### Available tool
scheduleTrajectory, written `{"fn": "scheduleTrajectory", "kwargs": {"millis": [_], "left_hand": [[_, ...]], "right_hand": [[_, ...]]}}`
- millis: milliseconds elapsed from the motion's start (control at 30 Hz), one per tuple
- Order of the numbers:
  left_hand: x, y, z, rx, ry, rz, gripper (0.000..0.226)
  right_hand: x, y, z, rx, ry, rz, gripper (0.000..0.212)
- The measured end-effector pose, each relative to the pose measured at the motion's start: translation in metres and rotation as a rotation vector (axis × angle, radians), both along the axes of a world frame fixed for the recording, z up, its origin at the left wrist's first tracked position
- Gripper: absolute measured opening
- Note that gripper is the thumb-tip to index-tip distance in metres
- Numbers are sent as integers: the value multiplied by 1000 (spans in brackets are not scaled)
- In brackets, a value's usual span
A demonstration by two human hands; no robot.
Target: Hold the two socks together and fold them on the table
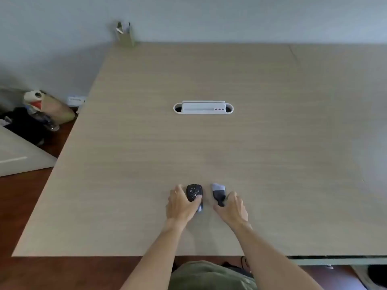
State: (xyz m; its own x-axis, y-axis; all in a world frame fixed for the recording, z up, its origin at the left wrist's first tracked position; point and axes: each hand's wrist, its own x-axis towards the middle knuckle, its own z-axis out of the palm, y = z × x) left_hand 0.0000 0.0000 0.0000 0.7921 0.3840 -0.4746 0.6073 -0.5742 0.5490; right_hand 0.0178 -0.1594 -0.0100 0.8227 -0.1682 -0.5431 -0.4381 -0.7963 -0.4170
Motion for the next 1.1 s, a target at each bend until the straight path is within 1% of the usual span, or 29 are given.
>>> {"fn": "scheduleTrajectory", "kwargs": {"millis": [67, 100, 167, 233, 367, 467, 533, 633, 733, 800, 867, 933, 967, 1033, 1100], "left_hand": [[-3, -14, -2, -18, 28, 26, 79], [-6, -21, -3, -10, 40, 24, 82], [-9, -31, -5, 44, 39, 33, 76], [-11, -32, -9, 97, 13, 33, 65], [-13, -30, -14, 108, -34, 20, 61], [-10, -26, -17, 85, -29, 19, 57], [-7, -24, -18, 72, -25, 18, 55], [-5, -22, -19, 85, -8, -3, 54], [-4, -21, -19, 112, 7, -27, 51], [-3, -20, -19, 122, 9, -39, 50], [-3, -19, -20, 126, 7, -43, 51], [-3, -19, -20, 131, 6, -46, 52], [-4, -18, -21, 133, 7, -49, 52], [-3, -17, -21, 134, 9, -57, 52], [-3, -16, -22, 140, 12, -68, 51]], "right_hand": [[-3, -2, 2, -42, -15, 54, 34], [-4, -4, 1, -30, -22, 67, 27], [-4, -12, -2, 28, -48, 50, 15], [1, -18, -1, 100, -91, 62, 14], [16, -19, -1, 200, -172, 73, 9], [27, -12, 4, 263, -210, 163, 12], [33, -8, 6, 274, -190, 248, 16], [39, -9, 5, 185, -136, 361, 26], [44, -16, 8, 79, -93, 408, 19], [49, -18, 10, 14, -113, 417, 19], [52, -14, 13, 49, -137, 413, 17], [53, -8, 12, 127, -117, 444, 17], [52, -6, 12, 131, -101, 474, 18], [52, -7, 15, 80, -57, 518, 17], [56, -11, 18, 1, -60, 528, 20]]}}
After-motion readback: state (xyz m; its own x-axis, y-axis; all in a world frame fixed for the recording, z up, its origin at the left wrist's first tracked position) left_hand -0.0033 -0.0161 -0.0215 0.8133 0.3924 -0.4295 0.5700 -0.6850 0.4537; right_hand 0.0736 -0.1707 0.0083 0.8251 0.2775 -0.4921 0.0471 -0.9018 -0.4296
